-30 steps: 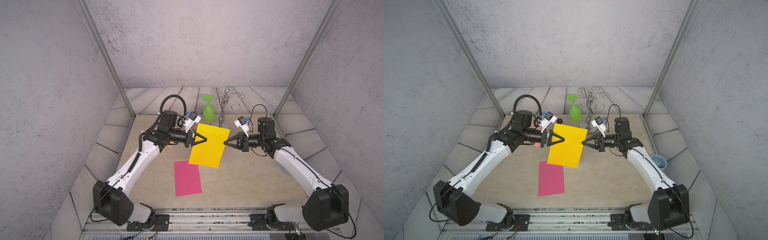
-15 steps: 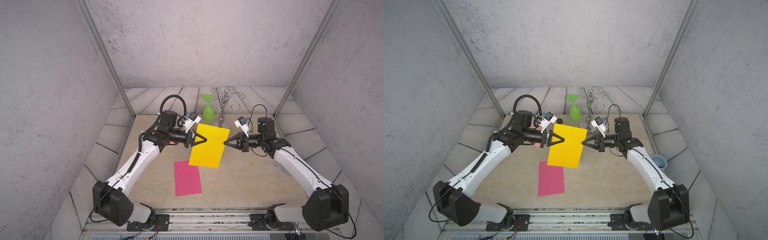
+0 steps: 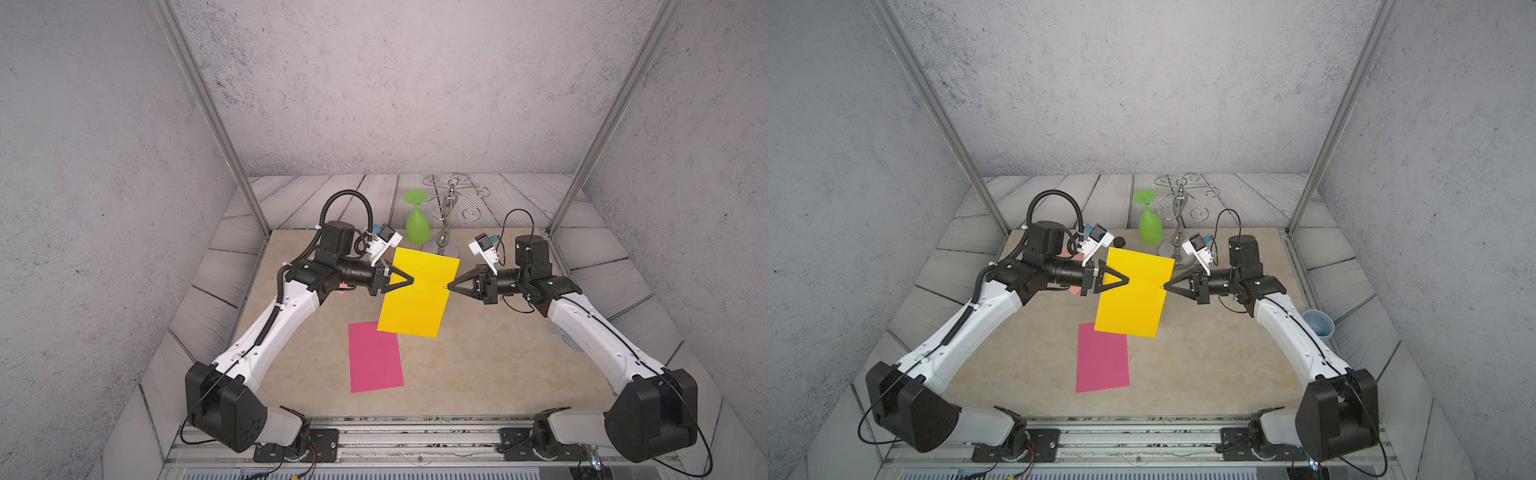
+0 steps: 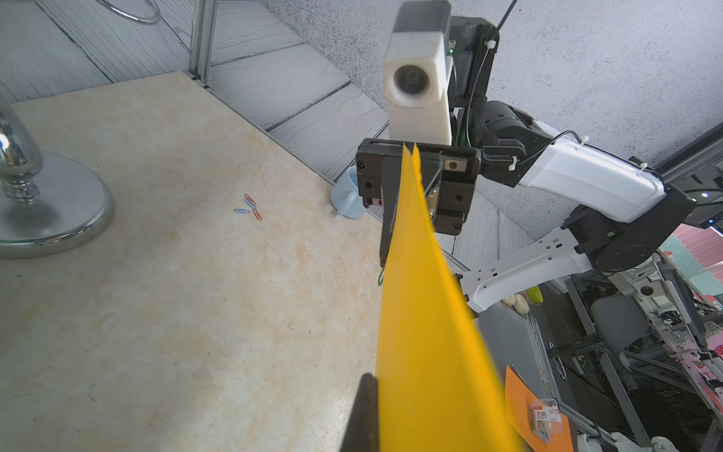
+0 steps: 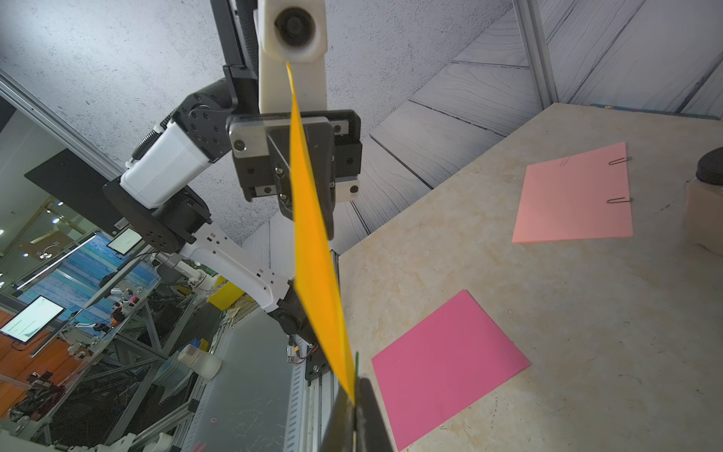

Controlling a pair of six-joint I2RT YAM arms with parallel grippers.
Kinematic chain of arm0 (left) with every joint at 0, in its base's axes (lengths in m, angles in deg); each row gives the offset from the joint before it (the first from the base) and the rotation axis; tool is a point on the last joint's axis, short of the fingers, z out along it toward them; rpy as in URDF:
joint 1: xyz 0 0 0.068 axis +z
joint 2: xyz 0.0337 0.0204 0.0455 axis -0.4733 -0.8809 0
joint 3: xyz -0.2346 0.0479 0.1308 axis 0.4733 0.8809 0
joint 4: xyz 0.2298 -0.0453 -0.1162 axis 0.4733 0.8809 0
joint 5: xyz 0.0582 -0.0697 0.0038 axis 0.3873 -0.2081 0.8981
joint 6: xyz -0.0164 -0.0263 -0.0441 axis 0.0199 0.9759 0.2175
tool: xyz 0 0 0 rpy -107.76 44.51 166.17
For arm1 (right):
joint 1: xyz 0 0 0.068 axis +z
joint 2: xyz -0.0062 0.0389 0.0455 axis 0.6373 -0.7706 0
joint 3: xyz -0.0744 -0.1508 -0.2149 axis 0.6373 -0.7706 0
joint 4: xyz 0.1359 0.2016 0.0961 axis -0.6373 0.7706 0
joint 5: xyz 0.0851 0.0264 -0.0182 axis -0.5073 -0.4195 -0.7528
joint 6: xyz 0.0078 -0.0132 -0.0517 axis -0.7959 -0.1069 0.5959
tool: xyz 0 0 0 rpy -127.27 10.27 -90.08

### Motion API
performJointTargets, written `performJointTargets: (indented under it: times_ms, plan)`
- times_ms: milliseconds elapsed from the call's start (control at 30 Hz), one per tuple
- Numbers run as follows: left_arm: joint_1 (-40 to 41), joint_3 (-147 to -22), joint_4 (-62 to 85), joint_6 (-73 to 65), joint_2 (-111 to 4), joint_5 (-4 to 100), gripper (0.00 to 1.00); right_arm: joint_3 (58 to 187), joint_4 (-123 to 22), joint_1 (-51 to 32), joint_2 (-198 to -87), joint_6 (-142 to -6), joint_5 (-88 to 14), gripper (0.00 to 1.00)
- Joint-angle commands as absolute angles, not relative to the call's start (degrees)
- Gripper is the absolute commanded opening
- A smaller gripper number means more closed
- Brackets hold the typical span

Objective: Unclip the paperclips from the documents
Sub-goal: Remove the paper clip from the document.

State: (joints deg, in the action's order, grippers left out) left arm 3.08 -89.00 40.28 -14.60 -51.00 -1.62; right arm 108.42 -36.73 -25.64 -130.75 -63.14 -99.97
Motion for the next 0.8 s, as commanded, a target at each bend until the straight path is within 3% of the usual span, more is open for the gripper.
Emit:
performJointTargets:
  times_ms: [0,767]
  plan:
    - [5.0,-89.6,40.7,-15.8,-48.8,-2.1,0.0,109.0,-34.7,-27.0,-129.7,-62.1,-98.2,0.06]
    - [5.5,-89.9,41.2,-16.0,-48.6,-2.2,0.0,109.4,-34.8,-27.3,-129.9,-62.4,-98.8,0.06]
